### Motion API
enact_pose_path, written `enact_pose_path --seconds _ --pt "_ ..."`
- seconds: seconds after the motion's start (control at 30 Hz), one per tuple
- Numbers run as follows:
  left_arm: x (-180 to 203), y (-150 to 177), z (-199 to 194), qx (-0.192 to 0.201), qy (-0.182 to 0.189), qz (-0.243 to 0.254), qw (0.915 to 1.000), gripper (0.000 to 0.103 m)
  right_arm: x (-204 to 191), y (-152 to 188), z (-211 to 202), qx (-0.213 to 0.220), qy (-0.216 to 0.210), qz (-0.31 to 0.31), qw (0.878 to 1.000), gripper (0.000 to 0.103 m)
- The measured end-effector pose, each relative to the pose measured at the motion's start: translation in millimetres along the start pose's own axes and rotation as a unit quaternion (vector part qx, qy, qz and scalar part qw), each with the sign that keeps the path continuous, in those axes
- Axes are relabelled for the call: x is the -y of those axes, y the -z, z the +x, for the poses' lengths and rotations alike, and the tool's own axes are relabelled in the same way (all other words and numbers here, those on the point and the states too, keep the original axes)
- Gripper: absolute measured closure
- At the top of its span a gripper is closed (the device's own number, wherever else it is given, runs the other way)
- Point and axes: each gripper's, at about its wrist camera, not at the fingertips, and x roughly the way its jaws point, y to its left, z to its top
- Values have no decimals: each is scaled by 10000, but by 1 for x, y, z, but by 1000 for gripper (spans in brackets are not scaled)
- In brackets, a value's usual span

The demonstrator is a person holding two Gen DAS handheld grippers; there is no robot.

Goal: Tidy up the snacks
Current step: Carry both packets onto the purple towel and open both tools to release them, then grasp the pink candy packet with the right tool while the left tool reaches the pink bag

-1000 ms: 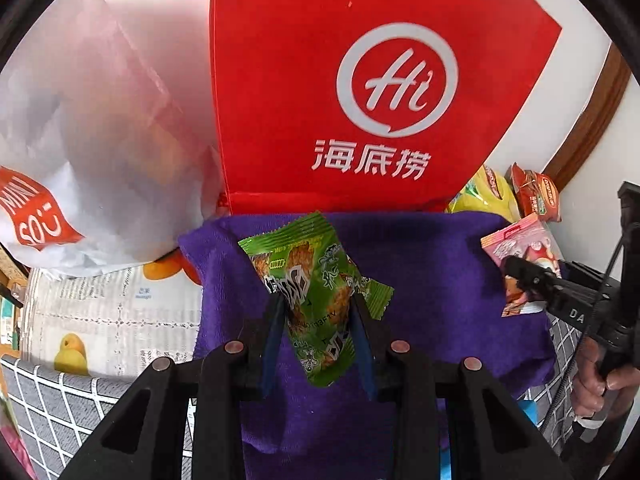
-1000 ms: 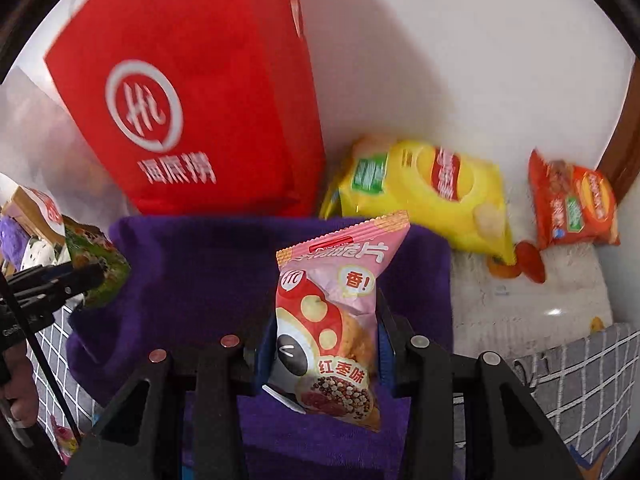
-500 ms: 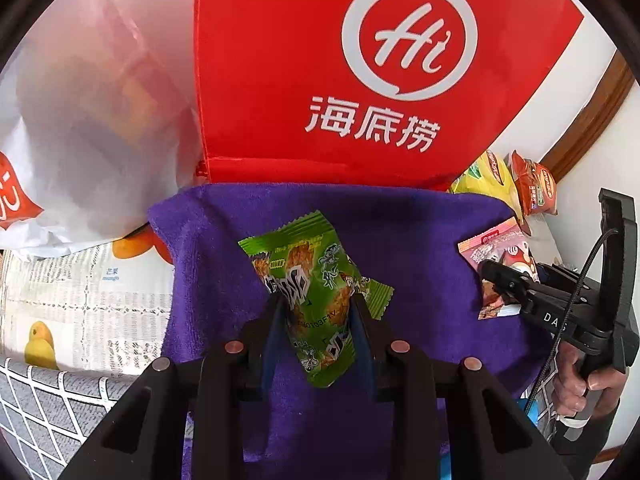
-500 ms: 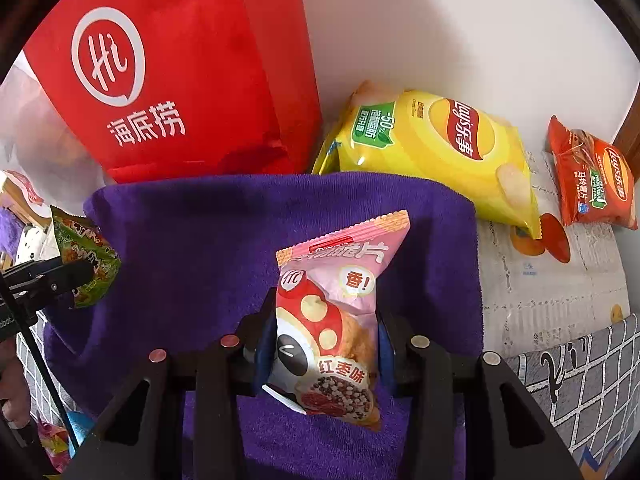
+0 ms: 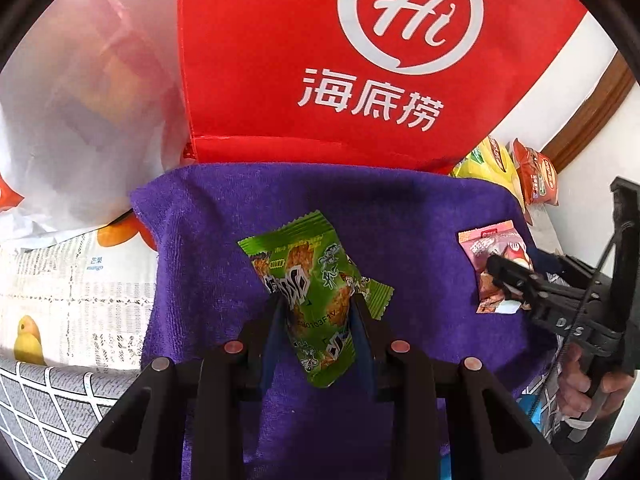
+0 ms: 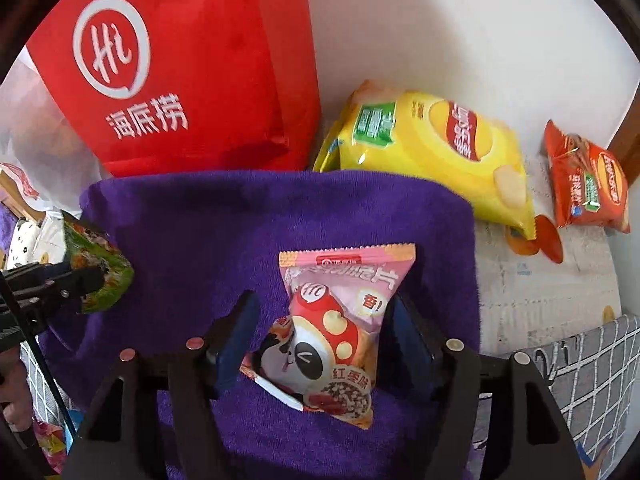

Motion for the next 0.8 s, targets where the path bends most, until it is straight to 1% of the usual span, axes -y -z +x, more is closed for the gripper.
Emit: enact_pose_path --seconds 0.2,0.27,0.3,0.33,0.37,0.4,0.43,0.5,0.67,0.8 --pt "4 0 -2 58 51 32 10000 71 -3 2 -24 357 -118 96 9992 32" --pt "4 1 -1 46 79 42 9999 69 -9 3 -30 442 -195 5 9988 32" --pt "4 1 -1 28 85 54 9999 63 -13 5 -33 449 -218 -38 9987 32" --pt "5 1 0 13 83 80 9999 54 -16 4 -34 452 -215 -59 9987 32" --pt "7 2 0 12 59 105 9999 49 -18 0 -35 453 -197 -60 9988 32" --pt "9 1 -1 42 1 132 9999 38 -19 -1 -34 461 -192 -61 9987 32" --pt "10 1 -3 109 -60 157 9998 33 -20 -2 -36 478 -195 -62 9986 32" --pt "12 1 -8 235 -120 207 9994 33 -16 -2 -39 545 -194 -53 9983 32" --pt "13 0 -13 261 -25 228 9994 32 -2 -3 -50 765 -201 125 9968 32" --pt "13 0 -17 256 22 234 9994 32 1 -5 -53 653 -356 136 9971 32"
